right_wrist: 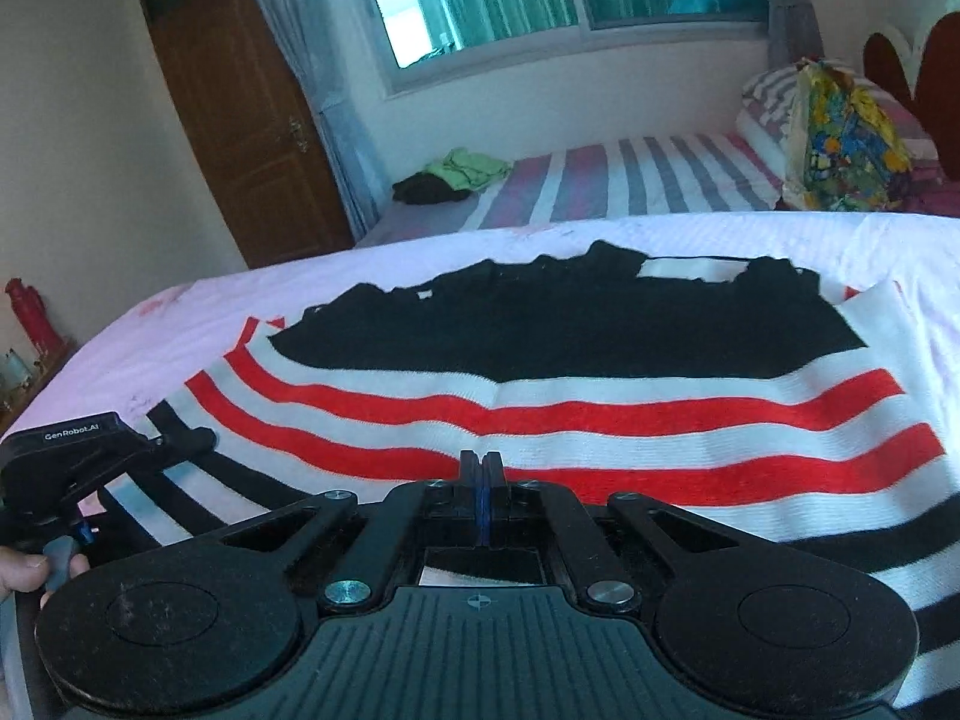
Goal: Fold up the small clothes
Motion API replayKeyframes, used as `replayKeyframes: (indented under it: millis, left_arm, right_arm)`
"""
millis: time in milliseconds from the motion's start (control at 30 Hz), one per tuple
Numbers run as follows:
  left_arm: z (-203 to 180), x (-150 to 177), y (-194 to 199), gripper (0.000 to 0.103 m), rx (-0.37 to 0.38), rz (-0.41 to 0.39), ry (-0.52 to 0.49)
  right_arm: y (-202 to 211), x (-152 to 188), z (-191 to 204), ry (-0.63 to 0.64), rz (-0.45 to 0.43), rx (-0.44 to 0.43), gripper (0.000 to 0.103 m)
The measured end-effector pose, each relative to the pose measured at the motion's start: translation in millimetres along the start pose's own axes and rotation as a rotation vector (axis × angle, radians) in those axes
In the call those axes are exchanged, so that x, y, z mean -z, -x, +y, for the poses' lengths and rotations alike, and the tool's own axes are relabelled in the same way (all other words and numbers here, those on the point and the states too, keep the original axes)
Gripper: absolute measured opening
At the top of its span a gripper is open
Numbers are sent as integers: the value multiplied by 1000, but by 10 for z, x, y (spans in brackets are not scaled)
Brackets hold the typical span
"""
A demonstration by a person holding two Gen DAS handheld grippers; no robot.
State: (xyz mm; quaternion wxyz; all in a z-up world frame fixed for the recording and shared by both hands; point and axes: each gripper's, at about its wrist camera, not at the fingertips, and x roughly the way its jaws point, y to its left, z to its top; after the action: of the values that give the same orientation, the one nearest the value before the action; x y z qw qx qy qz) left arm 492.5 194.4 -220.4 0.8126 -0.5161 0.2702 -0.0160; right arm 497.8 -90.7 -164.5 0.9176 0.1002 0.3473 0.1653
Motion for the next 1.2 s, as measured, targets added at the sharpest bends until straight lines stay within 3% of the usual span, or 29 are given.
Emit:
replayKeyframes:
  millis: [133, 200, 367, 533, 667, 767, 900, 967, 1033, 1100, 1133, 1200]
  left_arm:
    - [122, -19, 171, 17, 149, -53, 94]
    - [280, 14, 131, 15, 82, -30, 139]
    - [266, -22, 119, 15, 106, -9, 135]
    - [-183, -68, 193, 15, 179, -8, -49]
    - [-808, 27, 185, 15, 239, 33, -244]
    - [-1338, 265, 67, 15, 268, 111, -391]
    - [-1836, 817, -264, 15, 267, 246, -565]
    - [-1924, 1209, -540, 15, 253, 347, -619]
    - [-1895, 1620, -855, 23, 218, 477, -654]
    - [-1862, 2040, -1096, 27, 133, 578, -728]
    - [-1879, 2064, -1097, 42, 145, 545, -780]
    - [-1968, 2074, -919, 66, 212, 547, -785]
  right_arm:
    - [-117, 41, -8, 16, 51, 30, 0]
    - [-133, 70, -34, 12, 40, 28, 0]
    - [-141, 80, -59, 19, 39, 25, 0]
    - [-129, 90, -113, -9, 31, 14, 0]
    - [-115, 71, -154, -43, 27, 2, 0]
    - [34, 25, -309, -139, -9, -4, 0]
    - [612, 6, -891, -351, -135, 35, 0]
    - [957, 36, -1267, -463, -201, 58, 0]
    - [1217, 57, -1582, -543, -222, 66, 0]
    - [1428, 75, -1792, -589, -231, 76, 2]
    - [1514, 75, -1855, -595, -224, 83, 7]
    - [1669, 59, -1874, -577, -234, 102, 75]
